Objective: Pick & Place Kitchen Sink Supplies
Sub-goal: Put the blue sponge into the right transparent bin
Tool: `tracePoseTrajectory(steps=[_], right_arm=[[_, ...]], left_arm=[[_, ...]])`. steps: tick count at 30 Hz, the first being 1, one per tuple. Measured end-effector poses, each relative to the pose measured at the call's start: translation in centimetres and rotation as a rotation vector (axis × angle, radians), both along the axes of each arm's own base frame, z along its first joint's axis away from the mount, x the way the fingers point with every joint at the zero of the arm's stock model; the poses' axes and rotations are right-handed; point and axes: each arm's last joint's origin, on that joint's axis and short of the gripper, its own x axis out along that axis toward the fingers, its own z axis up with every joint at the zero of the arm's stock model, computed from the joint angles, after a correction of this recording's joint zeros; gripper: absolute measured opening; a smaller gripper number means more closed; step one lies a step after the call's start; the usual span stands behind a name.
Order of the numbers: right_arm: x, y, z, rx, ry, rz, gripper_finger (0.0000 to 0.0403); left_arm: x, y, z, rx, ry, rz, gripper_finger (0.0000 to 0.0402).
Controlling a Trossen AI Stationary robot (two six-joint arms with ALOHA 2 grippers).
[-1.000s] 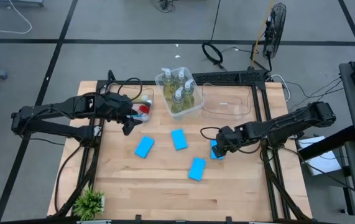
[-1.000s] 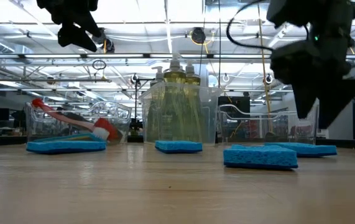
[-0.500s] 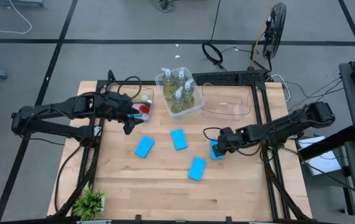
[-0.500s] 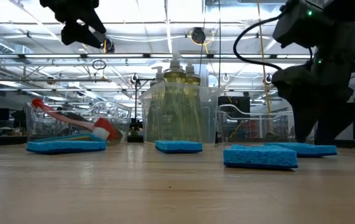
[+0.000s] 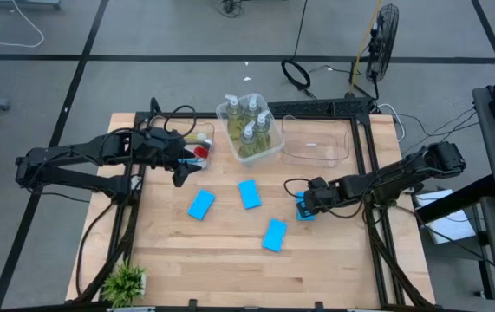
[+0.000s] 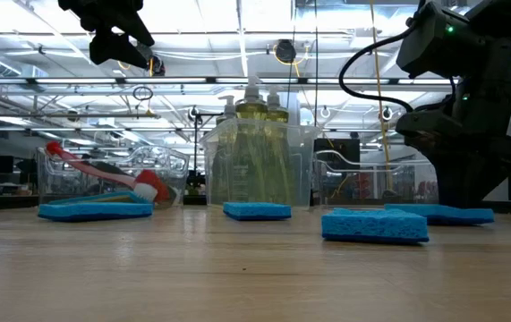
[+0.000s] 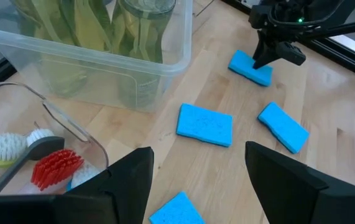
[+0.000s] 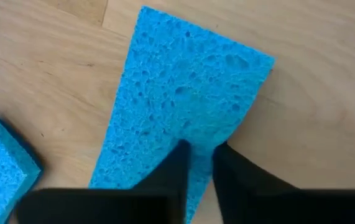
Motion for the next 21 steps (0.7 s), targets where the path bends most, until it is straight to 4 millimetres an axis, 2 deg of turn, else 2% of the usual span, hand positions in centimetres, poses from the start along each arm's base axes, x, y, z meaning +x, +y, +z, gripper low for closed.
tracePoseTrajectory(steps=[4,10,15,21], right_arm=[[0.0,0.0,0.2,-0.005,-0.013,0.028,0.0009],[-0.5,0.0,1.6,0.024,-0.087,0.042,0.0001],[-1.0,0.1,4.5,0.077,-0.278,0.150,0.0000],[-2.0,-0.1,8.9,0.017,-0.621,0.287,0.0000]], left_arm=[[0.0,0.0,0.0,0.002,0.002,-0.001,0.0257],[0.0,0.0,0.0,0.002,0.003,-0.002,0.0257],[0.0,0.0,0.0,0.004,0.004,-0.003,0.0257],[0.0,0.0,0.0,0.010,0.005,-0.008,0.0257]])
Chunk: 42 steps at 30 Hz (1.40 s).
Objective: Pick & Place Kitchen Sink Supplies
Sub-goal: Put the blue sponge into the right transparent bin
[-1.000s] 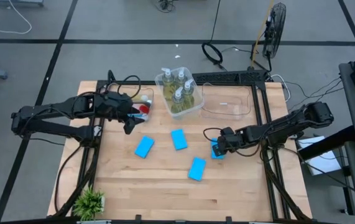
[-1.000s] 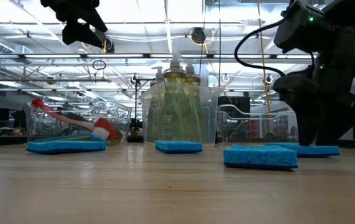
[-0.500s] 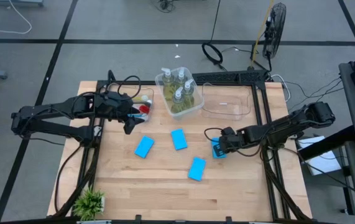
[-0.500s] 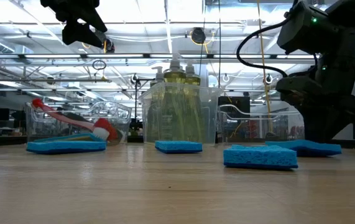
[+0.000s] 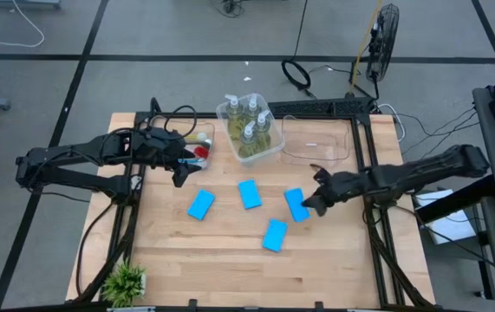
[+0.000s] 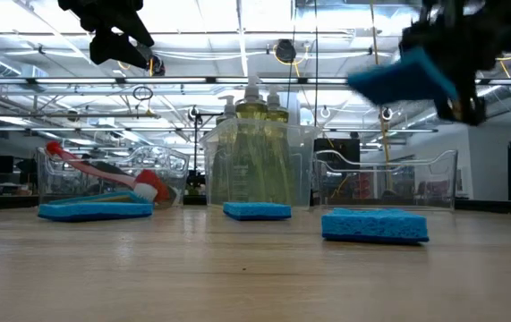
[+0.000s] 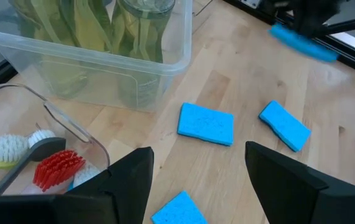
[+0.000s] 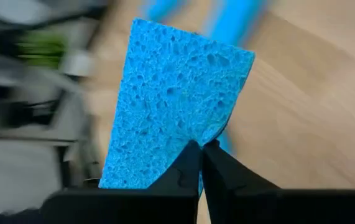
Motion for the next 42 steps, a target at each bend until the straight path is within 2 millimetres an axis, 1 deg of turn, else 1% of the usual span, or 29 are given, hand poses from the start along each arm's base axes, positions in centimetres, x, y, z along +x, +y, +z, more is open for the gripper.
tracePoseTrajectory(steps=[6,9,12,14,16,19,22,25,27,30,34,39,42], right_arm=[[-1.1,0.1,4.8,-0.082,-0.452,0.177,0.0000],[-1.6,0.1,6.7,-0.118,-0.680,0.219,0.0000],[-2.0,0.2,7.7,-0.146,-0.875,0.260,0.0000],[-2.3,0.2,7.8,-0.148,-0.975,0.267,0.0000],[-2.4,0.2,7.5,-0.134,-1.028,0.264,0.0000],[-2.3,0.0,6.2,-0.081,-0.978,0.201,0.0000],[-2.1,-0.2,4.5,-0.042,-0.840,0.095,0.0000],[-1.9,-0.4,3.5,-0.076,-0.716,0.026,0.0000],[-1.8,-0.6,3.2,-0.117,-0.667,-0.004,0.0000],[-1.9,-1.0,3.6,-0.202,-0.608,-0.041,0.0000],[-2.2,-2.0,4.6,-0.364,-0.464,-0.103,0.0000],[-3.5,-3.5,6.9,-0.587,-0.233,-0.179,0.0000],[-4.4,-4.5,8.4,-0.736,-0.121,-0.260,0.0000]], left_arm=[[0.0,0.0,0.0,0.000,0.000,0.000,0.0257],[0.0,0.0,0.0,0.000,0.000,0.000,0.0257],[0.0,0.0,0.0,0.001,0.000,0.000,0.0257],[0.0,0.0,0.0,0.000,0.000,0.000,0.0257],[0.0,0.0,0.0,0.000,-0.001,0.001,0.0257],[0.0,0.0,0.0,-0.001,-0.001,0.002,0.0257],[0.0,0.0,0.0,-0.005,-0.002,0.005,0.0257],[0.0,0.0,0.0,-0.006,-0.002,0.005,0.0257],[0.0,0.0,0.0,-0.006,-0.002,0.005,0.0257],[0.0,0.0,0.0,-0.007,-0.003,0.006,0.0257],[0.0,0.0,0.0,-0.008,-0.003,0.007,0.0257],[0.0,0.0,0.0,-0.008,-0.003,0.007,0.0257],[0.0,0.0,0.0,-0.008,-0.003,0.007,0.0257]])
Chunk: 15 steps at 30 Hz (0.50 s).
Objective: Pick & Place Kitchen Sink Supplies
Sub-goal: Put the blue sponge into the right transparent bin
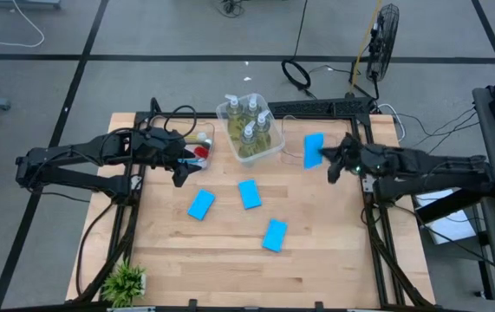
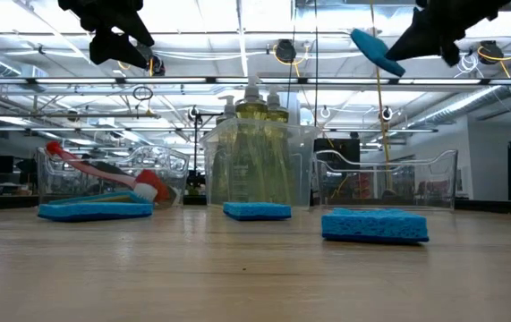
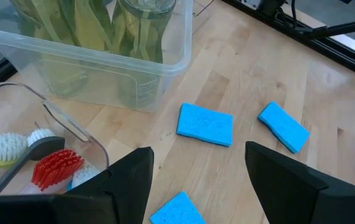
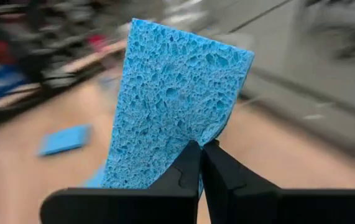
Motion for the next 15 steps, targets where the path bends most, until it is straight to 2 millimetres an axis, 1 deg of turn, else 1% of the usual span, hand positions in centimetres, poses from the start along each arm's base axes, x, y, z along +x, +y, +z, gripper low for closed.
tracePoseTrajectory(steps=[4,7,10,15], right_arm=[[-1.0,-1.3,1.5,-0.112,0.063,-0.179,0.0000],[-1.4,-2.2,1.8,-0.147,0.083,-0.278,0.0000],[-1.4,-3.1,1.3,-0.132,0.127,-0.365,0.0000],[-1.1,-4.5,-0.6,-0.014,0.281,-0.447,0.0000]], left_arm=[[0.0,0.0,0.0,0.000,0.000,0.000,0.0257],[0.0,0.0,0.0,0.000,0.000,0.000,0.0257],[0.0,0.0,0.0,0.000,0.000,0.000,0.0257],[0.0,0.0,0.0,-0.002,-0.001,0.004,0.0257]])
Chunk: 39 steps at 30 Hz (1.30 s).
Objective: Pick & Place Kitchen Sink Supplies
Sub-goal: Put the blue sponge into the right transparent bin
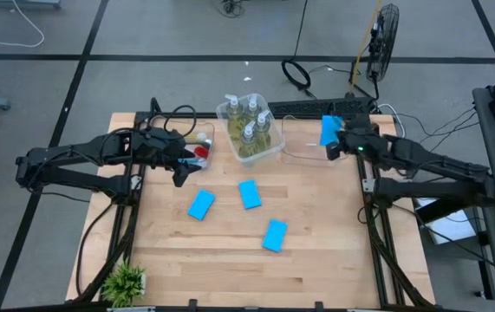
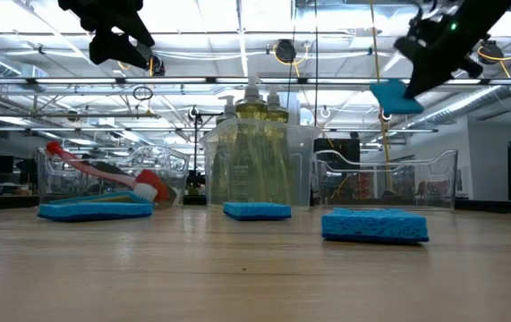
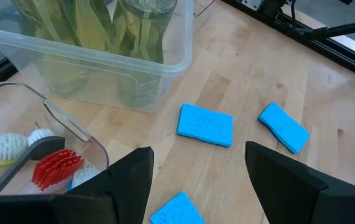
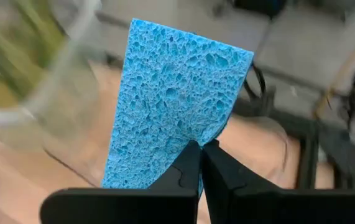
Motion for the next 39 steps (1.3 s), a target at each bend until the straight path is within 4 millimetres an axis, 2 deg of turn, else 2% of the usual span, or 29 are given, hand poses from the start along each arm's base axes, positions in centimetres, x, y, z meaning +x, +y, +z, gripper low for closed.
tracePoseTrajectory(steps=[10,21,30,35,39], right_arm=[[2.0,-3.3,-3.1,0.118,0.214,-0.138,0.0000],[3.6,-6.8,-7.0,0.292,0.384,-0.187,0.0000],[4.3,-8.0,-9.3,0.389,0.470,-0.172,0.0000],[4.6,-8.2,-9.5,0.385,0.477,-0.161,0.0003],[4.6,-8.2,-9.5,0.379,0.489,-0.144,0.0023]], left_arm=[[0.0,0.2,0.0,0.041,0.006,0.063,0.0257],[0.0,0.2,0.0,0.049,0.008,0.058,0.0257],[0.0,0.2,0.0,0.051,0.009,0.057,0.0257],[0.0,0.2,0.0,0.057,0.010,0.054,0.0257],[0.0,0.2,0.0,0.057,0.011,0.053,0.0257]])
